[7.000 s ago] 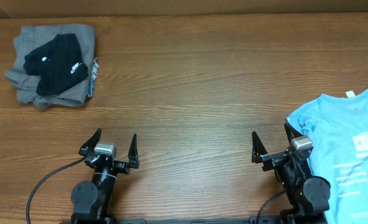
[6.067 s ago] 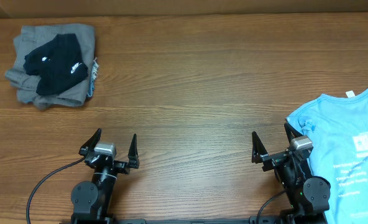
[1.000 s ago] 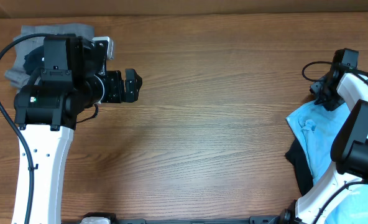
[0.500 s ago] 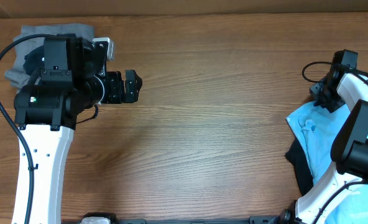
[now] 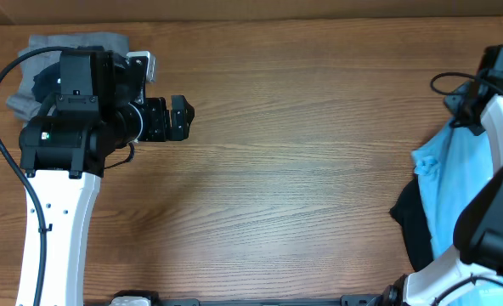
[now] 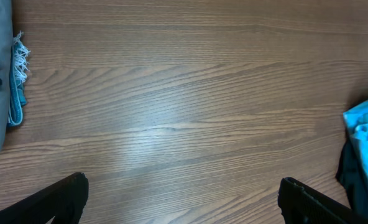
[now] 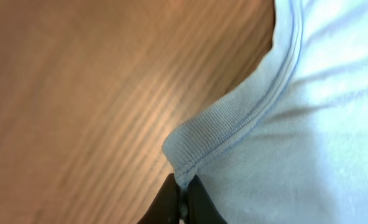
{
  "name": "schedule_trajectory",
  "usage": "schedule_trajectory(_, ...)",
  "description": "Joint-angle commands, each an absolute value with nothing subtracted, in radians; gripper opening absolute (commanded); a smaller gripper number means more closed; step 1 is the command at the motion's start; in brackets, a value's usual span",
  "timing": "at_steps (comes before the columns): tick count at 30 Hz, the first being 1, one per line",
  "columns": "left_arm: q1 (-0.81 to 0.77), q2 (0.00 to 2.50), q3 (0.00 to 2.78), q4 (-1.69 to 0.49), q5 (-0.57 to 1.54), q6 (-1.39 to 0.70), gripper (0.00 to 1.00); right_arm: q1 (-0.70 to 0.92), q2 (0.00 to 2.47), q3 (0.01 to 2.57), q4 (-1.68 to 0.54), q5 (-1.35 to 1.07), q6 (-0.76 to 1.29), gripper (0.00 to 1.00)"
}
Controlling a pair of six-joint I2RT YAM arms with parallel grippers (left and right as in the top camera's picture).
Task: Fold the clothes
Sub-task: 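Reach the right gripper to the light-blue T-shirt edge and grasp it, then drag the held T-shirt with the right gripper toward table center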
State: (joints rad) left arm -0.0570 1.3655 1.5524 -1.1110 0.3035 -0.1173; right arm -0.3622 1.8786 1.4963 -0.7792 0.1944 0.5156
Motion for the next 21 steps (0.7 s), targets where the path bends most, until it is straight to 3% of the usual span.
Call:
schedule_trajectory(1, -0.056, 1.367, 1.579, -1.111, 0.304, -0.114, 1.0, -0.367, 1.828, 1.526, -0.772, 0.2, 0.496, 0.04)
schedule_trajectory(15, -0.055, 1.366, 1.579, -1.118, 0.304, -0.112, 1.0, -0.338, 1.763, 1.631, -0.793, -0.208, 0.279, 0.04)
schedule_trajectory(21, -0.052, 1.347, 1.584, -1.127, 0.304, -0.118, 1.0, -0.171, 1.677, 1.712, -0.843, -0.294, 0.257, 0.04)
